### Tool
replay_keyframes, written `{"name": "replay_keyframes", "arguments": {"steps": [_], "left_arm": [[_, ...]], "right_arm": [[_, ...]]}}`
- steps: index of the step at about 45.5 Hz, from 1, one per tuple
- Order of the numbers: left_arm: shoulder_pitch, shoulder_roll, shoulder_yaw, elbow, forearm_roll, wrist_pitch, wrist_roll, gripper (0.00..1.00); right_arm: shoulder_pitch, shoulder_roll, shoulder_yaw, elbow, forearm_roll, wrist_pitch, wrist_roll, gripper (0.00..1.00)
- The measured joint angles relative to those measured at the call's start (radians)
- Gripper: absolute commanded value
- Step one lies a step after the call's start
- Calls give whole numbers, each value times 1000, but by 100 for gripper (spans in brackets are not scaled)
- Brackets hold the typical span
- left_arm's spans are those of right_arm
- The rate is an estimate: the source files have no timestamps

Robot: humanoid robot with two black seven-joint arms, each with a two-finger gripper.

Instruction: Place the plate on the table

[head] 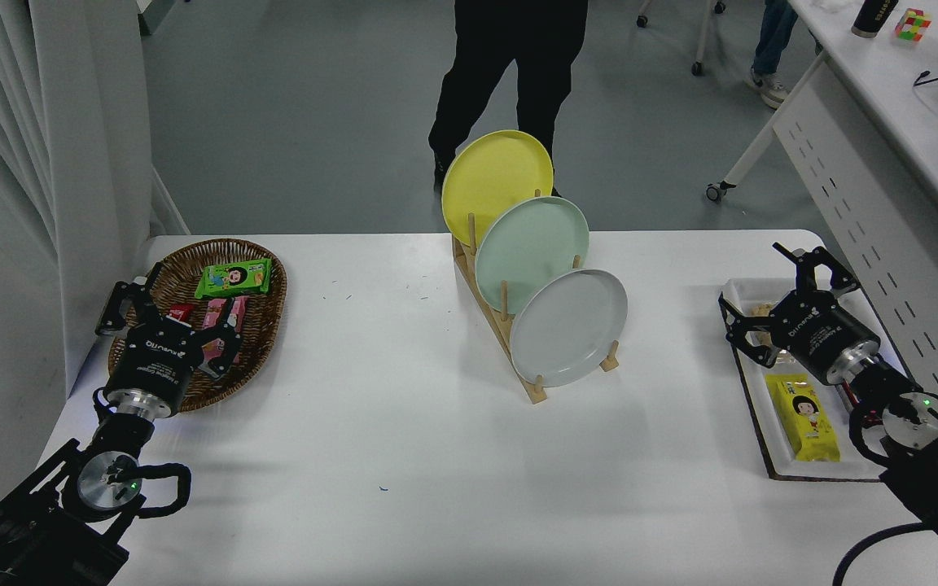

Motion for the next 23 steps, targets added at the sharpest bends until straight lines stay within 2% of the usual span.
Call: {"name": "replay_keyframes", "arguments": {"steps": [23], "left_arm": [[0, 0, 0, 0, 0, -1, 0, 98]], "right_arm": [[0, 5, -11, 3, 0, 0, 0, 100]]}}
